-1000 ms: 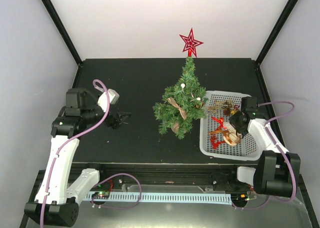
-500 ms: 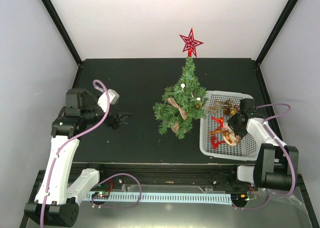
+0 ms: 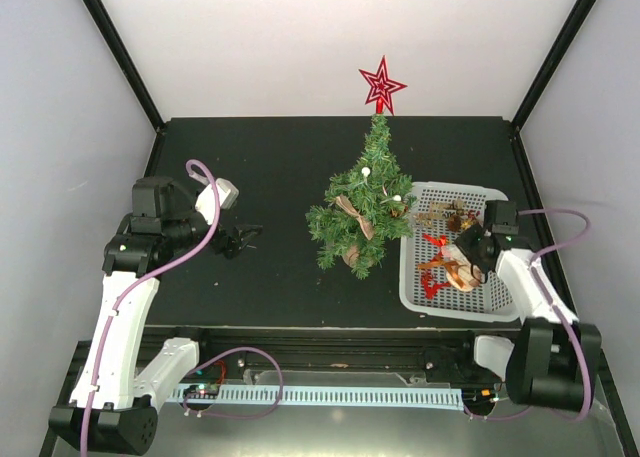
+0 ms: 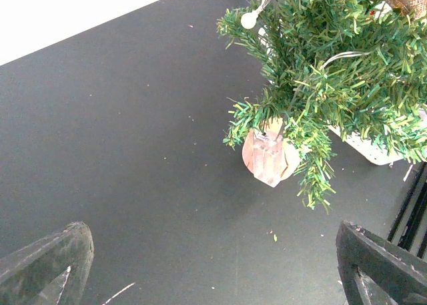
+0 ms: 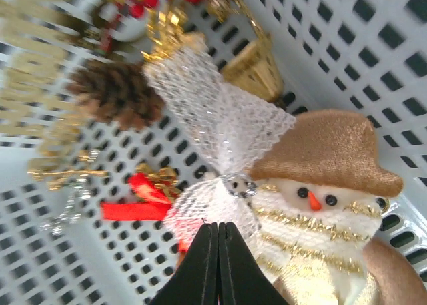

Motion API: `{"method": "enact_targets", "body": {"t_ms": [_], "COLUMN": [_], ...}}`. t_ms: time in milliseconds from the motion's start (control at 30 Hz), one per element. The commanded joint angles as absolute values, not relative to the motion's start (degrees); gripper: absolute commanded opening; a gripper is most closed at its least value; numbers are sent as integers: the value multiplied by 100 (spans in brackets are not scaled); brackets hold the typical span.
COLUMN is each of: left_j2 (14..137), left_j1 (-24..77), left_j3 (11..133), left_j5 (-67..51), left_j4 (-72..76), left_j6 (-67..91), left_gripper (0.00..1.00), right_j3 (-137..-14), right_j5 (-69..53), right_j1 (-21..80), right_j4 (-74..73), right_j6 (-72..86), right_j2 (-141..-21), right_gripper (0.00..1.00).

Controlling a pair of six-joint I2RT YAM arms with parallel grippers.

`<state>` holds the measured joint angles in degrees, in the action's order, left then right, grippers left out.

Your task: Decorate the small christmas tree

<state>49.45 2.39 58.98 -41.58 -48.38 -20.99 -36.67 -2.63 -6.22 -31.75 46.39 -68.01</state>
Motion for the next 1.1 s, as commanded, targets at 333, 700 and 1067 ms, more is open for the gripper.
{"method": "enact_targets", "body": {"t_ms": [333,700,1067], "left_j2": [4930,4896,4944], "left_j1": [269,271,271], "left_j3": [5916,5968,5968], "left_j5": [-4197,-4260,-4314], "left_j4": [-4739,-4772,-4747], "left_j6": [-2102,-2107,-2153], "left_gripper": [99,99,99], "right_j3": [-3745,-4063,-4360], "right_j5": [-97,-122,-288], "right_j1": [-657,-722,-870], "right_j4": [-3877,-3524,-3342], "right_j6": [4302,4619,4632], "right_j2": [-4891,-6624,-7370], "right_gripper": [1,33,31]}}
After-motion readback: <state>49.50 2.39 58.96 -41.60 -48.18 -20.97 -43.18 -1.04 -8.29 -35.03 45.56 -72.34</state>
